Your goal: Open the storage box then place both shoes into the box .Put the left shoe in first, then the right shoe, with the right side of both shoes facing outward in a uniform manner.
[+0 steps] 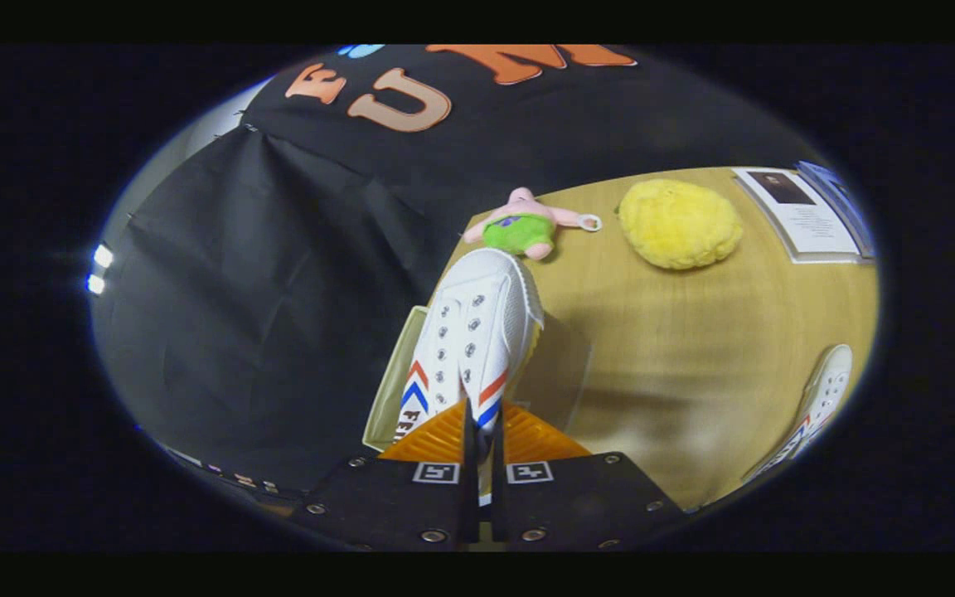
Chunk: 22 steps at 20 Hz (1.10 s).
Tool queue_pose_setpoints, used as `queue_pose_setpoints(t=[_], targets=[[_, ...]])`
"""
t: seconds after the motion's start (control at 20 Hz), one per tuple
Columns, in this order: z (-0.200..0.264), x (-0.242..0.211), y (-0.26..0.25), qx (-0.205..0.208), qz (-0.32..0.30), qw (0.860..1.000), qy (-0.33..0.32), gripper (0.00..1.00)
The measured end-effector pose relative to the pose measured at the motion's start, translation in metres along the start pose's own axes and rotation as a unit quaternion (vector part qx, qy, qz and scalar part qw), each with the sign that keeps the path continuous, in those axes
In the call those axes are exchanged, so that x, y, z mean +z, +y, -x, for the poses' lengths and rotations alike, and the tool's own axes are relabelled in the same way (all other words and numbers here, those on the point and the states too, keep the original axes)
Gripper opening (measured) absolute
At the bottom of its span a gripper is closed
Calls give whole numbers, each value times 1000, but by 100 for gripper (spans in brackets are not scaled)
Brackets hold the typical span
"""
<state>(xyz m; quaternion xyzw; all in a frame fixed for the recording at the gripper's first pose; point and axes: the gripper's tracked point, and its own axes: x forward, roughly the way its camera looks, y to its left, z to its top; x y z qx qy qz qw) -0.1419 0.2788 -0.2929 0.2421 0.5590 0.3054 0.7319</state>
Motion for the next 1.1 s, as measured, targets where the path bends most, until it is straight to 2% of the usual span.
queue_pose_setpoints(t=[0.15,0.5,0.6,0.65,0.75,0.8,0.95,1.0,1.05,1.1], targets=[[-21,-9,23,7,32,999,18,6],[-48,-37,51,-51,129,987,80,7],[-47,-38,54,-71,129,987,71,9],[-45,-39,66,-55,122,989,58,10],[-35,-38,77,-12,93,995,32,18],[-29,-24,69,-8,86,996,19,22],[-6,-3,53,-22,79,996,-18,35],[4,1,46,-30,80,996,-33,43],[15,7,36,-40,80,995,-48,48],[25,11,27,-47,76,994,-61,59]])
